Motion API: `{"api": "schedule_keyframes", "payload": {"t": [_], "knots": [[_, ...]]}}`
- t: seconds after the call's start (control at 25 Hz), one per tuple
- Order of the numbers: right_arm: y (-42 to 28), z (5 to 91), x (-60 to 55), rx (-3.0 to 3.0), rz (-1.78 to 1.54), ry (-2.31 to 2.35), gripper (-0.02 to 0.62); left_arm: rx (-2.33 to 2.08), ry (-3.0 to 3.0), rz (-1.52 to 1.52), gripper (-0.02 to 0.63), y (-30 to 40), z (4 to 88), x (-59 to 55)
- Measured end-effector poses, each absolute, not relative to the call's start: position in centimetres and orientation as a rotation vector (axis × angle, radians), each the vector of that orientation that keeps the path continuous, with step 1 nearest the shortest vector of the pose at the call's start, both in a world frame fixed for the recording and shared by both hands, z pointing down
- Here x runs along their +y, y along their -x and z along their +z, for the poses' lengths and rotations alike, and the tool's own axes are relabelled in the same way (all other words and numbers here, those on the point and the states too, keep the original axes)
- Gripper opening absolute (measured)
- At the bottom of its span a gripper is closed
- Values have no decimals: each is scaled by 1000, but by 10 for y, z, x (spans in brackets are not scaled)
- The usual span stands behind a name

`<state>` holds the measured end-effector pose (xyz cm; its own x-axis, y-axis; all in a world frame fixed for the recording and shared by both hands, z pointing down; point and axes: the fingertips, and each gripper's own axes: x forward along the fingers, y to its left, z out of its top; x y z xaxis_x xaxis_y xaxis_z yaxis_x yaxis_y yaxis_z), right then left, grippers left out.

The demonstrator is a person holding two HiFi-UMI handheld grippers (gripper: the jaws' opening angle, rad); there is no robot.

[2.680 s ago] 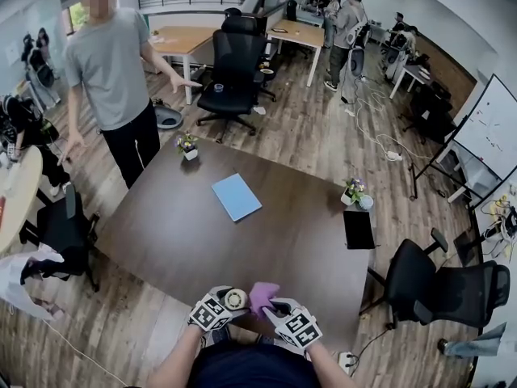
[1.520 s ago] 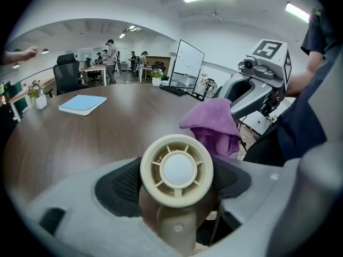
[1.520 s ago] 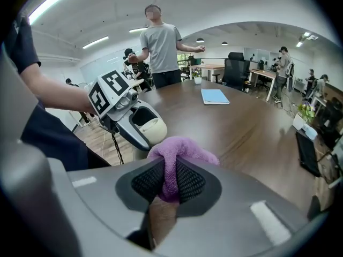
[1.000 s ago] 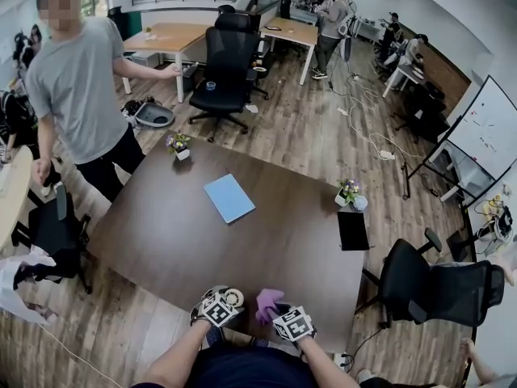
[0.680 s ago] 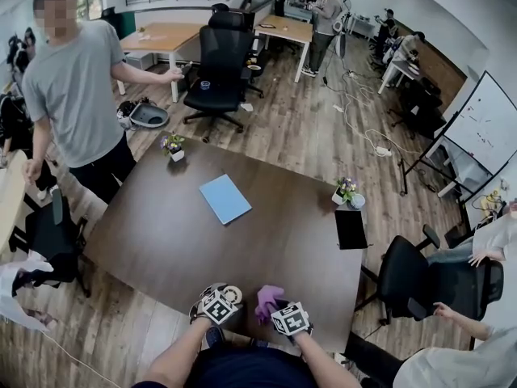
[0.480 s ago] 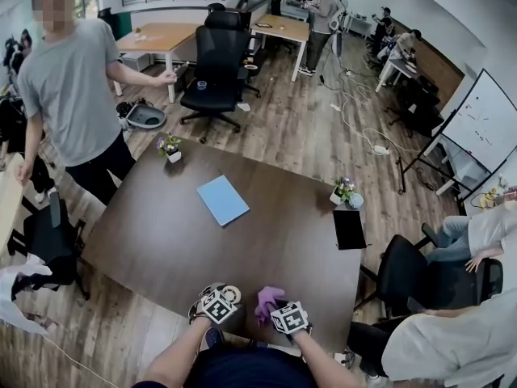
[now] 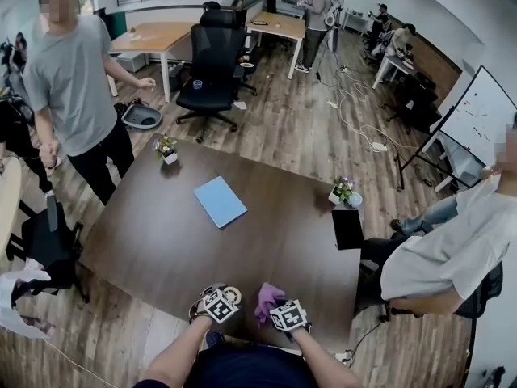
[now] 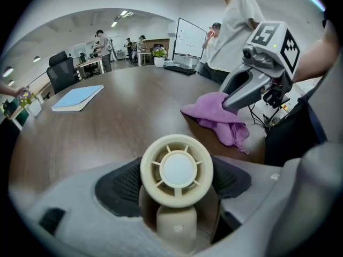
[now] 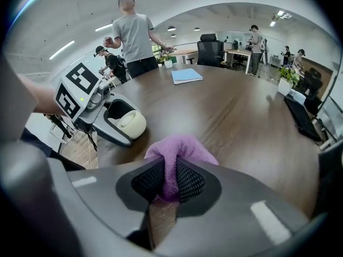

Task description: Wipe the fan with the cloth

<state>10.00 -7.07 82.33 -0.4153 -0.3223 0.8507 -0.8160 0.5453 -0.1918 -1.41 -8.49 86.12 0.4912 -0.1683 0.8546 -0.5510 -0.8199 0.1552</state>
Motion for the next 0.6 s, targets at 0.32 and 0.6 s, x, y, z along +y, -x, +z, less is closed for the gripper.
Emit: {"api": "schedule_keyframes", "payload": {"t": [0.32,0.6], "knots": [[-104,831,-77,-1955,819,-935,63,-593,-2310,1253,376,16,869,-89],[-106,838,-76,-1941,863,-955,67,-579,-2306,1249,376,16,872,-87]]}}
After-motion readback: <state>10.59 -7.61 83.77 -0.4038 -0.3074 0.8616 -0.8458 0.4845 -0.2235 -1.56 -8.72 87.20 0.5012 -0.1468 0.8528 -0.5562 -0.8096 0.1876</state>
